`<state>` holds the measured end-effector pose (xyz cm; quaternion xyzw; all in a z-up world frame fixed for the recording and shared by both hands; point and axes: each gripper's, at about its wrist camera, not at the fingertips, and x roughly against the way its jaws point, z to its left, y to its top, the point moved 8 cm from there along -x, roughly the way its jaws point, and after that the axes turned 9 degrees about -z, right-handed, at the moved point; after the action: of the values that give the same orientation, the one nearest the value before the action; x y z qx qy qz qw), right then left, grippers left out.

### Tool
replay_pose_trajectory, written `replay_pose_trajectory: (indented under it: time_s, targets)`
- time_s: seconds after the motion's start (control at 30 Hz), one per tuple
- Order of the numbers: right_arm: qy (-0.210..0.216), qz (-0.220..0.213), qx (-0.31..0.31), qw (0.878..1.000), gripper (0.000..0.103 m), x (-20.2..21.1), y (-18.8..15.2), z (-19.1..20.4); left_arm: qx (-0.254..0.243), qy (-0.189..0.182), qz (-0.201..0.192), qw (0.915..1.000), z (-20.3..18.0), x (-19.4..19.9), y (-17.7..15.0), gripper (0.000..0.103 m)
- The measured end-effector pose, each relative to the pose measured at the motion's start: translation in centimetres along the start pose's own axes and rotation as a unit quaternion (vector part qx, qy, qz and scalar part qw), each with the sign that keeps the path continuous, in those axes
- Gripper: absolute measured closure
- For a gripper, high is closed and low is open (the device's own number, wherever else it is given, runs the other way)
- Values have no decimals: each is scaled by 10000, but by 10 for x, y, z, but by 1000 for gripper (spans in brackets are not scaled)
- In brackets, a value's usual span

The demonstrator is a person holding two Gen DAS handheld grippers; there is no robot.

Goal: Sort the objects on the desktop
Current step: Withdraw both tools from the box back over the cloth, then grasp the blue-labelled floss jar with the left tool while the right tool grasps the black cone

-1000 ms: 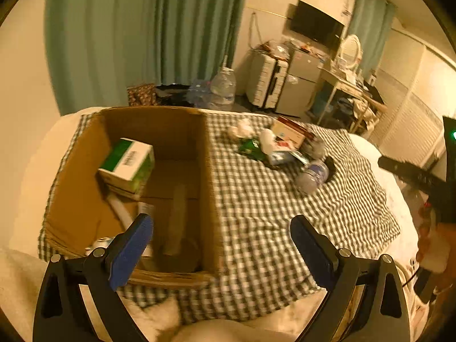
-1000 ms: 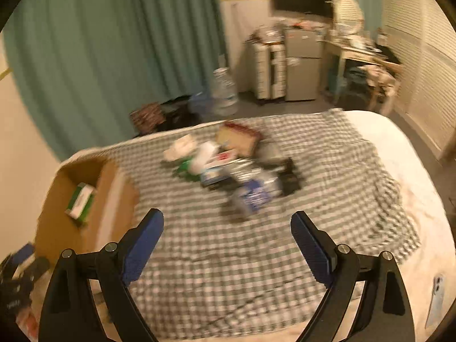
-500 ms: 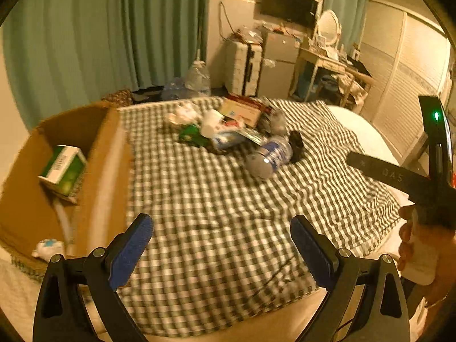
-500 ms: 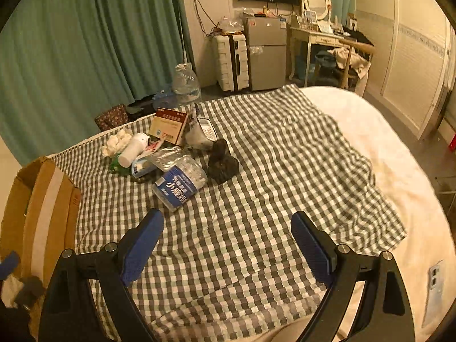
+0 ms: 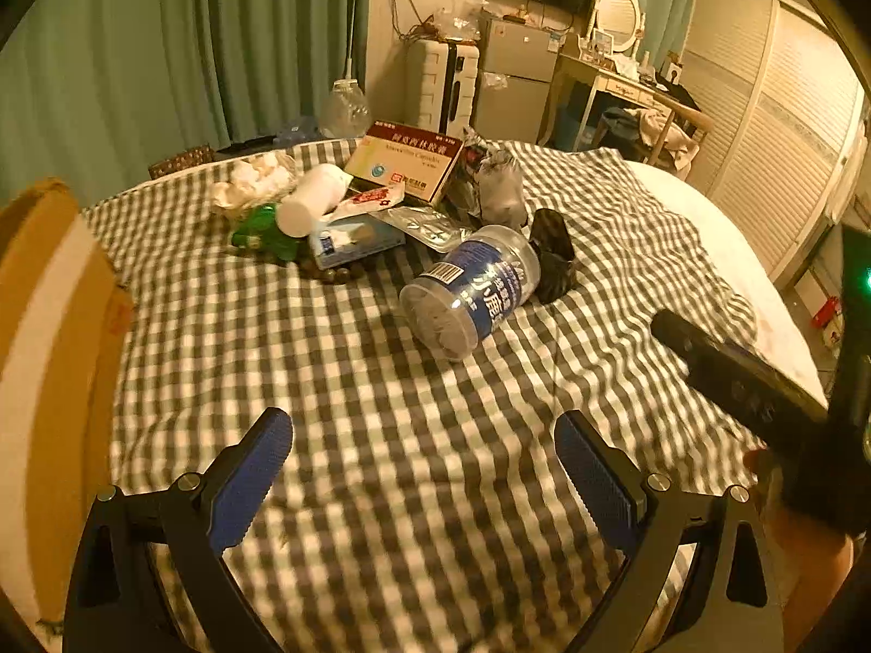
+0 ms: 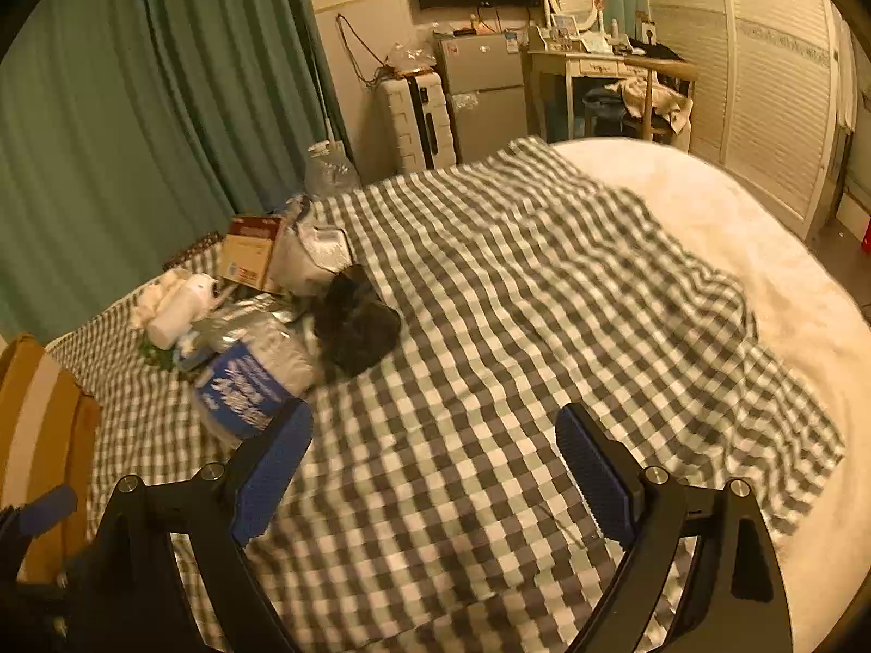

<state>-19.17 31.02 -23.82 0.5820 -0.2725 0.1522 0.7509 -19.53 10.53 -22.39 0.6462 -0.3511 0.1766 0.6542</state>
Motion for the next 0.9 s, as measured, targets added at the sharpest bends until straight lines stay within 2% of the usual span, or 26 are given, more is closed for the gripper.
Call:
replay_pose_trajectory:
  time_s: [0.13,0.27,0.47,0.57,0.63,0.7,0.73,0.8,0.9]
  targets:
    - [57,53,-113,9999,12,-22,-3,-8,-143,-71,24,9999,-8,-29,6,4]
    - [81,-20,-195,9998,12,-41,2,-11,-549,-119,-142,9983,-18,-54,20,4]
    - [364,-304,-84,9988,12,-58,24,1,-1089,-417,-179,9930,-31,-90,32,4]
    - [444,-350,70,9984,12,-70,28,11,-1183,-270,-116,9925,-31,-110,33,3]
    - [503,-310,132,9982,12,-79,28,18,-1152,-237,-45,9931,-29,-123,32,7]
    - [597,-205,162,9979,12,-90,26,26,-1202,-273,44,9924,-31,-130,29,28]
    - [625,-182,174,9977,12,-94,26,29,-1322,-134,52,9911,-31,-132,28,31]
    - [688,-172,189,9973,12,-98,25,33,-1348,-118,5,9908,-30,-132,25,33]
    - [796,-73,117,9967,12,-108,21,37,-1021,-49,47,9947,-20,-127,21,34]
